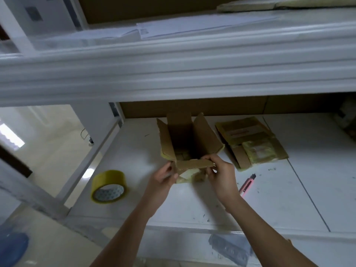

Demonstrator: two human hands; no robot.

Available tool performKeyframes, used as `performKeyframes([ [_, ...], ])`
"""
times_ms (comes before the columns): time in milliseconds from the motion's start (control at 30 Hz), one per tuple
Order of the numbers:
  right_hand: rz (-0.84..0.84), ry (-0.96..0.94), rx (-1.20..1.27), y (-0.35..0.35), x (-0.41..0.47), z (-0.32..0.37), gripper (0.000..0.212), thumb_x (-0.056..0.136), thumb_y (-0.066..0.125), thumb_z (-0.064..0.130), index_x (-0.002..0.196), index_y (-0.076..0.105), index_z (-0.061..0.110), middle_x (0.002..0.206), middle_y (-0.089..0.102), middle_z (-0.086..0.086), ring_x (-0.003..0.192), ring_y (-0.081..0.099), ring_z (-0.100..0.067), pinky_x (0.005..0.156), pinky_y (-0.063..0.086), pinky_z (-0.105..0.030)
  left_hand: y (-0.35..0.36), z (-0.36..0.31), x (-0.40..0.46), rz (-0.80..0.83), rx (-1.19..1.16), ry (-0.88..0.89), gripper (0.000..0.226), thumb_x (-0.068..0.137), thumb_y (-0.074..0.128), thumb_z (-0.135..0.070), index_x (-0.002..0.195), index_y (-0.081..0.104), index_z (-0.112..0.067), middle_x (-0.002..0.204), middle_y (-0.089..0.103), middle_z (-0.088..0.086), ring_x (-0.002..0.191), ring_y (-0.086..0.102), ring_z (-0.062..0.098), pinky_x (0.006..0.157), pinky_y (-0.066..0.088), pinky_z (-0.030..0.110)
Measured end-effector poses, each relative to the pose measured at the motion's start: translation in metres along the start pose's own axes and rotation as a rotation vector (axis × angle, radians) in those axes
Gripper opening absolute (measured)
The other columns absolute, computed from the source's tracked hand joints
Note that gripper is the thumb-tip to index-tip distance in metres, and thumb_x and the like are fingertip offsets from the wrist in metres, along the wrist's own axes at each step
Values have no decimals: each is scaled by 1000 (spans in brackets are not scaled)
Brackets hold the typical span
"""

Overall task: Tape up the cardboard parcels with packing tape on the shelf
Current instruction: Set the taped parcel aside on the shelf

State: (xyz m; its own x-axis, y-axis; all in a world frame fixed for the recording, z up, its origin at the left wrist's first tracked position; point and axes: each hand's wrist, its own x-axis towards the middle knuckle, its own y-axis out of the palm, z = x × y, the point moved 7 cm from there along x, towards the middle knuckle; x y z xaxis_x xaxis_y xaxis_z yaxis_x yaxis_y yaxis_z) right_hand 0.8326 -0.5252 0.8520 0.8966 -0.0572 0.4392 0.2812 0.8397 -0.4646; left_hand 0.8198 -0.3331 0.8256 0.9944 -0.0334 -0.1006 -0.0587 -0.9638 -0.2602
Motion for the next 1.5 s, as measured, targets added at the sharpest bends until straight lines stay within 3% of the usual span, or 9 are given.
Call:
performKeyframes([
  [233,-117,57,26,-46,-16,19,53,80,59,-19,96,63,32,89,62,26,88,59,10,74,42,-3,9,-17,-1,39,254,199,73,89,66,-39,151,30,-29,155,31,-12,142,28,9,105,26,20],
  [433,-261,70,-66,-123,-49,15,56,76,61,-23,95,64,30,90,67,22,85,63,2,67,46,-9,76,-38,11,175,226,259,73,80,78,-39,144,46,-21,147,48,-7,137,41,13,110,36,31],
  [633,-415,169,-94,-215,-86,-4,60,76,58,-23,93,64,34,92,67,21,84,62,-4,66,49,-18,176,-71,-10,427,67,259,64,77,82,-27,131,49,-35,134,53,-14,124,44,0,89,38,2],
  [800,-486,215,-101,-275,-112,-38,52,80,55,-21,98,68,27,91,67,19,85,64,-9,72,55,-33,246,-90,-23,507,-6,233,108,49,88,-58,144,38,-44,145,46,-14,133,45,10,107,44,44],
  [1033,-451,214,-32,-380,-128,-116,48,90,50,-11,98,65,34,85,67,10,74,65,-22,71,56,-48,372,-133,-46,565,-161,307,100,65,82,-16,147,28,-37,132,47,-27,109,53,-16,78,51,9],
  [1167,-365,246,1,-440,-136,-162,49,94,48,-6,97,66,39,88,67,8,76,64,-25,73,55,-52,448,-141,-61,524,-212,234,92,73,76,-5,149,31,-28,127,53,-22,117,54,-2,78,50,9],
  [1333,-307,270,-6,-495,-125,-207,51,95,52,0,93,64,50,84,70,11,74,69,-20,73,58,-49,517,-158,-65,497,-210,204,77,84,71,-6,148,34,-25,131,53,-18,104,56,-17,85,51,13],
  [1433,-297,234,-60,-511,-114,-224,55,92,52,-3,96,62,50,85,69,14,73,67,-15,72,58,-41,537,-158,-65,426,-244,177,66,89,61,4,143,36,-24,133,56,-11,102,61,-11,95,54,30],
  [1500,-300,214,-59,-516,-106,-233,56,88,52,-11,96,63,43,82,68,13,69,64,-11,67,56,-28,547,-159,-61,422,-238,171,70,91,58,5,147,30,-26,125,56,-20,100,63,-8,84,57,24],
])
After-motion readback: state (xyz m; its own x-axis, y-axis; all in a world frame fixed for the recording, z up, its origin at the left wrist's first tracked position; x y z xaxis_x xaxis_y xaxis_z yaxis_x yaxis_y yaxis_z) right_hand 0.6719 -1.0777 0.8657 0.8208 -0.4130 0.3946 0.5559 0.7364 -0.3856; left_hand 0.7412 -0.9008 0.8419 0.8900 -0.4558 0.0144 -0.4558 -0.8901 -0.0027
